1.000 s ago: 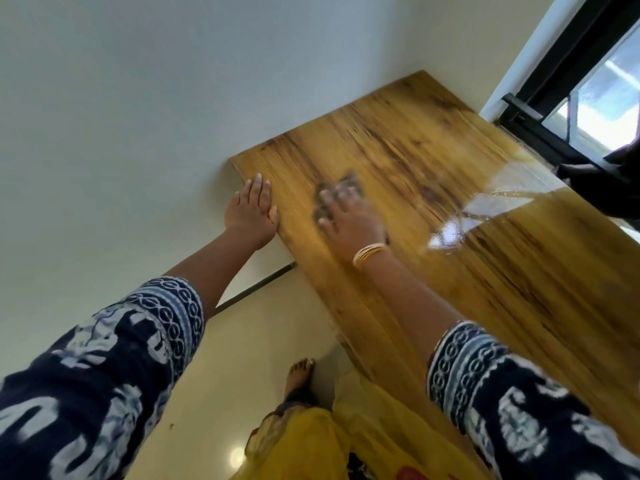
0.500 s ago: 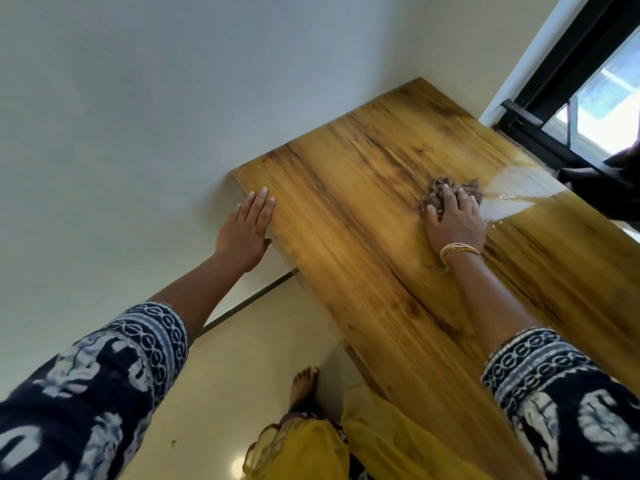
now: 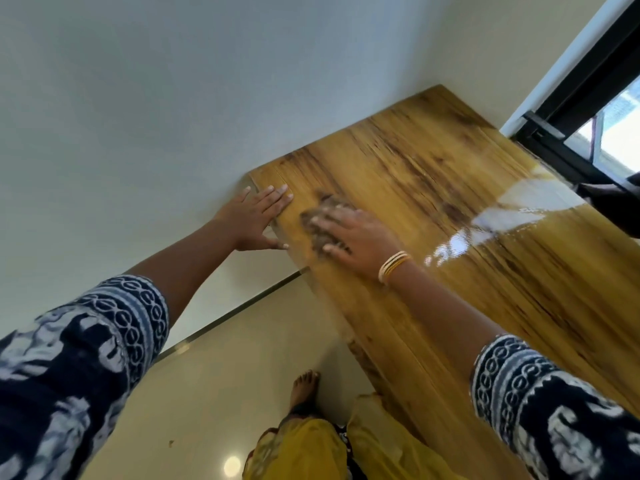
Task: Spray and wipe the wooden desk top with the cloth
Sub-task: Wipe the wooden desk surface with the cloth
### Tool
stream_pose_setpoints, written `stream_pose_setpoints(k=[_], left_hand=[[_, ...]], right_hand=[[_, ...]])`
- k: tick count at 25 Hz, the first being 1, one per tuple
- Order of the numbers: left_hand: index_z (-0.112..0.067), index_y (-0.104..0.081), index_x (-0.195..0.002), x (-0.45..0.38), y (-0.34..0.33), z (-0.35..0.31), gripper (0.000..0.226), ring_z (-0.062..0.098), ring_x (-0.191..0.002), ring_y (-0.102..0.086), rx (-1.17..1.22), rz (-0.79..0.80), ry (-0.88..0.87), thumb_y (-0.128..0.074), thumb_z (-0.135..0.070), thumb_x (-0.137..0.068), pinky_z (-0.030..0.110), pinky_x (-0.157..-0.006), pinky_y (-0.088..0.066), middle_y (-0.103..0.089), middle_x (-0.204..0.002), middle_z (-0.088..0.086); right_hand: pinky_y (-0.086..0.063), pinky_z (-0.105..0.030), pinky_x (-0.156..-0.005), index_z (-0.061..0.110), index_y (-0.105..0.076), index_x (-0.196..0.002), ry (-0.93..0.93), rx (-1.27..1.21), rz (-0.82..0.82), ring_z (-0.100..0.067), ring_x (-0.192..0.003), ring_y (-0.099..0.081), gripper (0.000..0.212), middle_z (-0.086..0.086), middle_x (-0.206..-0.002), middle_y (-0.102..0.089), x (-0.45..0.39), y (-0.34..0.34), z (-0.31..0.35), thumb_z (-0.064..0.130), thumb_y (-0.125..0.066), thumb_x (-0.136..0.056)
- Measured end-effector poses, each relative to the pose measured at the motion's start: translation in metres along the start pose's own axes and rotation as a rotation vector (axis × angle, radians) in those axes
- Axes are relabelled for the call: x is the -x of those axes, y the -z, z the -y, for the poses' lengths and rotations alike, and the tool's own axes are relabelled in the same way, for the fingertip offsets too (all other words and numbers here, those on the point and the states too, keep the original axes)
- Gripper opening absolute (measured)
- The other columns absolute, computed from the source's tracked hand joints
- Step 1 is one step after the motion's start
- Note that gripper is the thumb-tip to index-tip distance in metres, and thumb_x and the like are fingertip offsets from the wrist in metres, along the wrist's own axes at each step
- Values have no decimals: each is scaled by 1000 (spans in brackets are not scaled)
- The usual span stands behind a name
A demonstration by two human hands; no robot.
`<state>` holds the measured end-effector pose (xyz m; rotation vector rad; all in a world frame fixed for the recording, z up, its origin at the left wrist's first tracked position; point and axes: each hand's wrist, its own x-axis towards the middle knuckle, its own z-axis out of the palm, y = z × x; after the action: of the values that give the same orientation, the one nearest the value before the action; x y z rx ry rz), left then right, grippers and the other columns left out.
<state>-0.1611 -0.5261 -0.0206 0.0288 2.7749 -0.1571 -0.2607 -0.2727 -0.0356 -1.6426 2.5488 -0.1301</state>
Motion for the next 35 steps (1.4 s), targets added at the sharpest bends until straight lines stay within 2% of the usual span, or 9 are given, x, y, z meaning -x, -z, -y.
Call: stream_pose_setpoints(k=[5, 7, 13, 16, 20, 24, 26, 32, 35], left_hand=[[-25, 16, -153, -3, -5, -9, 96, 15, -149, 16, 174, 11, 66, -9, -80, -79, 47, -120, 2, 22, -161, -4], [-24, 16, -153, -4, -8, -13, 95, 16, -148, 18, 220, -3, 96, -13, -80, -82, 47, -120, 3, 24, -160, -3], [-22, 3, -156, -8, -13, -45, 79, 23, -151, 1, 333, -255, 224, -30, -61, -95, 45, -122, -4, 3, -164, 5], [-18, -4, -156, -22, -8, -80, 71, 25, -151, -7, 404, -434, 201, -38, -38, -98, 45, -122, -9, -8, -163, 10], [-16, -13, -155, -47, 7, -126, 66, 23, -150, -9, 440, -414, 41, -40, -33, -98, 43, -121, -10, -11, -163, 7], [-14, -26, -152, -65, 20, -167, 59, 20, -150, -12, 508, -414, -36, -43, -29, -98, 41, -121, -9, -17, -162, 5], [-14, -28, -151, -74, 27, -179, 56, 19, -150, -13, 518, -425, -60, -41, -28, -99, 40, -121, -9, -18, -162, 5], [-14, -26, -153, -111, 44, -202, 53, 19, -150, -13, 453, -388, -140, -33, -29, -102, 42, -121, -11, -16, -162, 4], [-18, -23, -154, -123, 42, -212, 53, 18, -150, -10, 480, -347, -114, -30, -33, -103, 44, -121, -11, -14, -163, 1]], right_hand=[[-27, -49, -116, 25, -28, -152, -772, -82, -127, -32, -144, -27, 60, -9, -158, -29, 28, 11, -110, 50, -37, -97], [-22, -50, -118, 24, -24, -153, -902, -115, -114, -33, -147, -19, 62, -10, -161, -22, 22, 12, -99, 51, -34, -99], [-27, -48, -117, 35, -35, -149, -106, -28, -28, -28, -146, -27, 57, -4, -158, -32, 52, -12, 22, 57, -38, -97], [-25, -42, -118, 38, -42, -146, 89, -63, -33, -23, -145, -31, 54, 1, -156, -37, 92, -9, -1, 57, -45, -96], [-39, -51, -107, 37, -46, -144, -500, -89, -224, -29, -135, -42, 56, -3, -151, -42, 135, 9, -117, 58, -48, -92], [-22, -49, -118, 38, -31, -151, -1078, -158, -149, -30, -147, -20, 59, -5, -161, -23, 145, 28, -167, 57, -41, -96], [-24, -49, -117, 39, -36, -147, -973, -145, -169, -31, -146, -22, 53, -5, -160, -25, 137, 25, -134, 53, -43, -96], [-19, -44, -119, 44, -32, -149, -99, -68, 17, -23, -148, -22, 54, 2, -160, -26, 175, -4, -43, 59, -39, -97], [-29, -48, -115, 41, -38, -146, -171, -53, -59, -27, -145, -31, 56, 2, -158, -32, 174, -1, -102, 60, -43, -94]])
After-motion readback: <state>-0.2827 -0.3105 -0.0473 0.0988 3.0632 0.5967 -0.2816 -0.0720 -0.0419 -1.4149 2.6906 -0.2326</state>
